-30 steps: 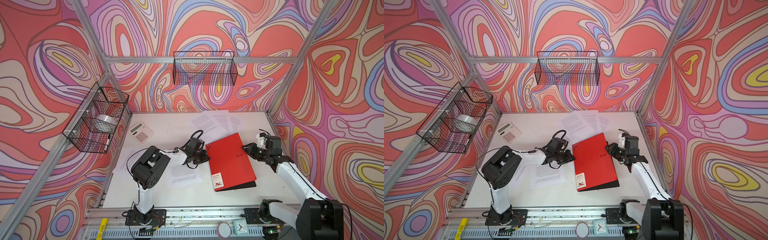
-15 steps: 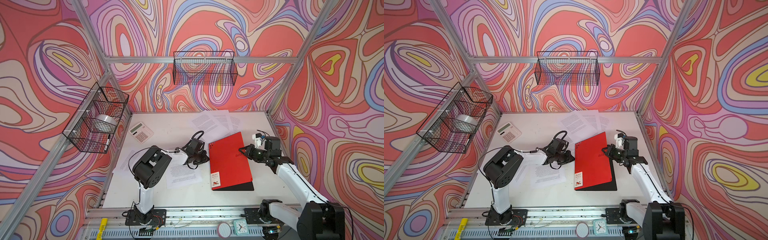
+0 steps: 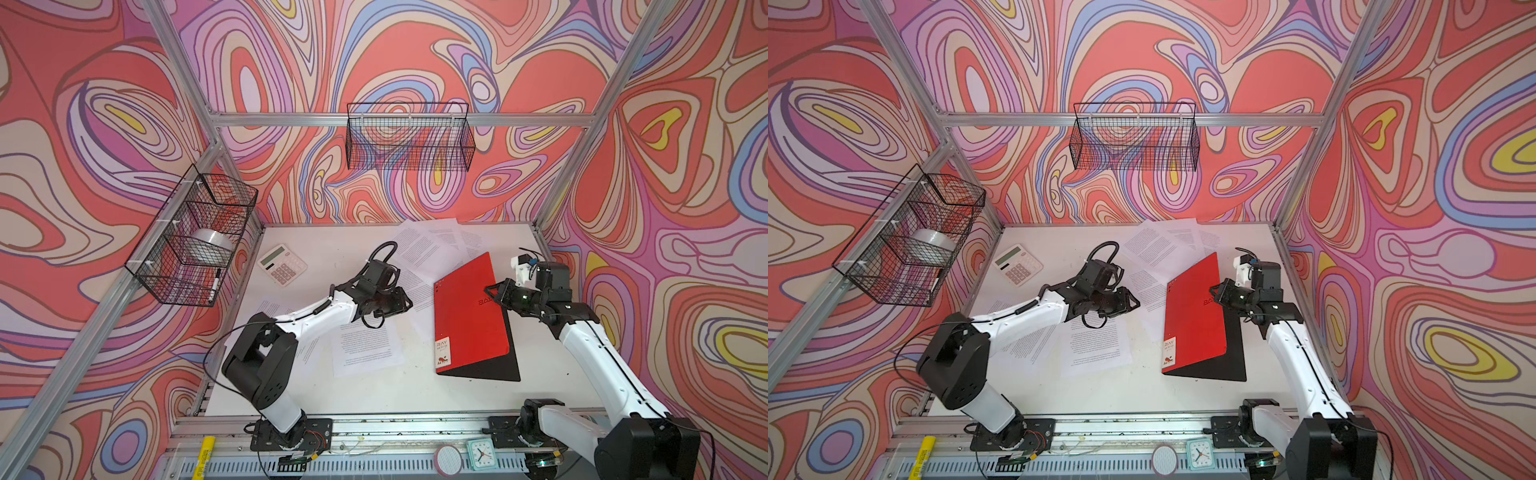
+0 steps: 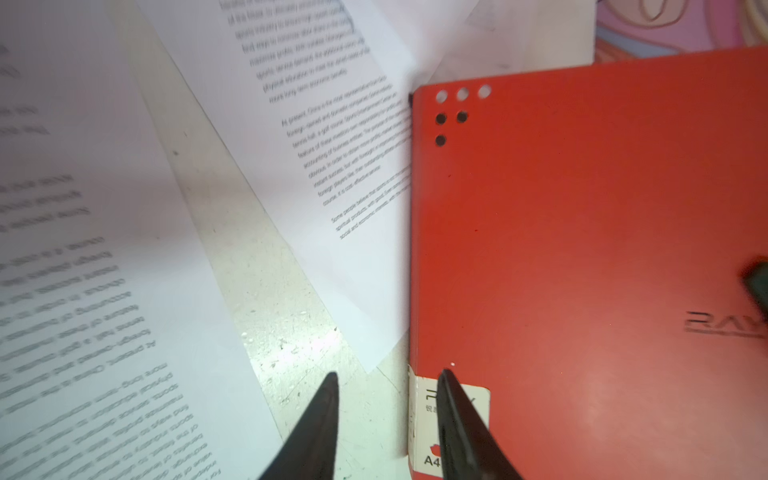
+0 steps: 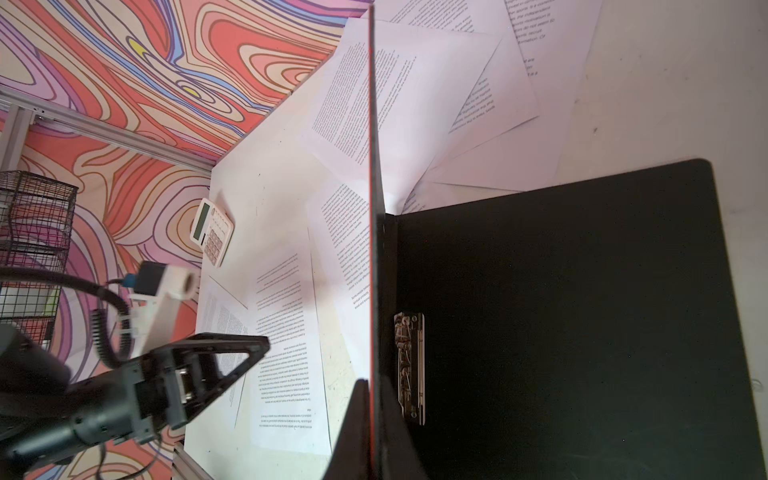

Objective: Put the files into the folder
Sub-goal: 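Grip the red folder's spine with left gripper while right gripper lifts the cover, then swing the red cover over with the right gripper, laying the folder open flat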

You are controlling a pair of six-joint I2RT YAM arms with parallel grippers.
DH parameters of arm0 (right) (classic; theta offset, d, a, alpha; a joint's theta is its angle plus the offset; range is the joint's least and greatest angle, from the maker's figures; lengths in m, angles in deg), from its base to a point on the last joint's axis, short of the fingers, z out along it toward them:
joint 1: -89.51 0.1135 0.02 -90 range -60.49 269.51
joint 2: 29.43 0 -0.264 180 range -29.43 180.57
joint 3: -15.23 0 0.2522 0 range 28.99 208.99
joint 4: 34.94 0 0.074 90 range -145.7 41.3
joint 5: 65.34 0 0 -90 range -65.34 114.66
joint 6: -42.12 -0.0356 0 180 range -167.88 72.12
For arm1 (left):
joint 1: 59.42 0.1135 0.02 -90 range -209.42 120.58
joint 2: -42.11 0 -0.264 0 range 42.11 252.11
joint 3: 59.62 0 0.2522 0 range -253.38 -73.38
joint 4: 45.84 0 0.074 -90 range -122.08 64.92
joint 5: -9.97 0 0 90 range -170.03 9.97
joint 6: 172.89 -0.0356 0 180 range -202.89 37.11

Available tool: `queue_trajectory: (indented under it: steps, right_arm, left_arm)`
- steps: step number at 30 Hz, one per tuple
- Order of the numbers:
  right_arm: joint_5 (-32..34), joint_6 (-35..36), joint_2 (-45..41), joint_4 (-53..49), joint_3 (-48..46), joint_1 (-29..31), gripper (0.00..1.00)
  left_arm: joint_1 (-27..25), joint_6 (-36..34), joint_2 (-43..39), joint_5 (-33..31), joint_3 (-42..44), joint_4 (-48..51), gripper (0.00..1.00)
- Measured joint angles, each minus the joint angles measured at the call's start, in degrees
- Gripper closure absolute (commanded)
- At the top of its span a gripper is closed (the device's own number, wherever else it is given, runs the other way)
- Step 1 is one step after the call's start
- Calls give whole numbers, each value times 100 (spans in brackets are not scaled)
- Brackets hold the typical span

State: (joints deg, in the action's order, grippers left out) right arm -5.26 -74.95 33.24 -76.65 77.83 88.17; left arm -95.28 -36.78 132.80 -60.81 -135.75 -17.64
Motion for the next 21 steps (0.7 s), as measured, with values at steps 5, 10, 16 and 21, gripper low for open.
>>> queue_trajectory:
  steps: [5,10,16,21]
  right_arm:
    - [39,7,0,-131,138,109,100]
    - [380,162,2,-568,498,407,100]
    - [1060,282,256,-857,927,1182,100]
    - [1626,238,446,-931,1073,1862,94]
  left_arm:
    - [245,-343,-944,-352,85,575,30]
    - [503,-640,-1714,-734,450,1104,24]
    - [831,-798,-2122,-883,734,1609,21]
    - [944,-903,-2328,-903,741,1862,11]
